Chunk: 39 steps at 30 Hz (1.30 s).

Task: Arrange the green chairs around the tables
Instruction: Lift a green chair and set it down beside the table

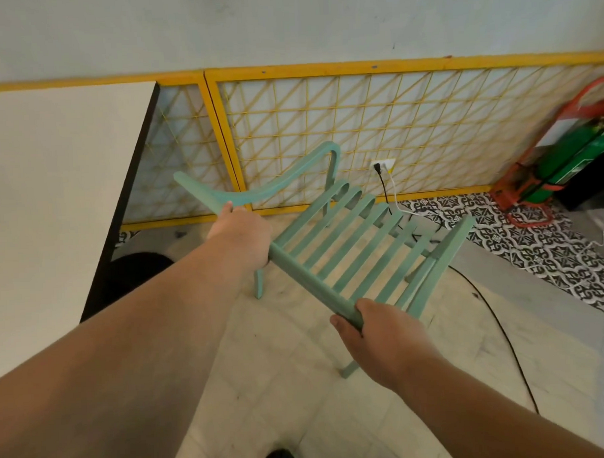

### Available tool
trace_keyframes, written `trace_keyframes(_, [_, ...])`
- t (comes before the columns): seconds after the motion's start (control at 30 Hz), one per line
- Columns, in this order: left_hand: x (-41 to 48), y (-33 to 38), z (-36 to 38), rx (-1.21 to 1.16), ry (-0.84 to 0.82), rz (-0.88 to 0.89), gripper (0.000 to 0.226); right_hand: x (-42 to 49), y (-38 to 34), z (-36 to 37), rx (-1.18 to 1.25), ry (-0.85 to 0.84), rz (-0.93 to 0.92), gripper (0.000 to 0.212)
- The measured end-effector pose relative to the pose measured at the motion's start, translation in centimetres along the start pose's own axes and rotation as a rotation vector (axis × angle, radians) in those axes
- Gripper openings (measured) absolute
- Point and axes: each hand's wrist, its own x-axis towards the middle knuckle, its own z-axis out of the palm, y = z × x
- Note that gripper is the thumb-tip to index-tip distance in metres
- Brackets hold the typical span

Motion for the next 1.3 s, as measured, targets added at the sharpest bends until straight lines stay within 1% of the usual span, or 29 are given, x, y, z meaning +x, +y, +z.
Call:
trace_keyframes(0.1, [-0.2, -0.2, 0.0, 0.033, 0.052, 0.02, 0.025, -0.1, 0.1, -0.2, 0.001, -0.01, -0.006, 0.049])
trace_keyframes(0.37, [-1.5, 0.9, -0.1, -0.039, 0.027, 0.044, 0.019, -0.2, 2.3, -1.5, -0.081, -0.031, -0.054, 0.055])
trace_keyframes(0.5, [-2.5, 2.3, -0.2, -0.068, 0.03, 0.044, 0.021, 0.0, 4.7, -3.0, -0.164, -0.026, -0.068, 0.056])
trace_keyframes(0.77, [-5.0, 5.8, 0.5, -0.176, 0.035, -0.067, 0.028, 0.5, 8.9, -4.9, -0.27, -0.044, -0.156, 0.063])
trace_keyframes(0.97, [-5.7, 9.2, 0.7, -0.167, 0.024, -0.151, 0.029, 1.7, 12.1, -6.4, -0.33, -0.081, -0.2, 0.078])
trace_keyframes(1.1, [-6.1, 10.8, 0.8, -0.193, 0.029, -0.193, 0.029, 2.5, 13.9, -7.0, -0.367, -0.084, -0.253, 0.077])
trace_keyframes(1.3, [-7.3, 13.5, 1.4, -0.224, 0.114, -0.217, 0.029, 3.5, 16.3, -8.5, -0.451, -0.092, -0.313, 0.076])
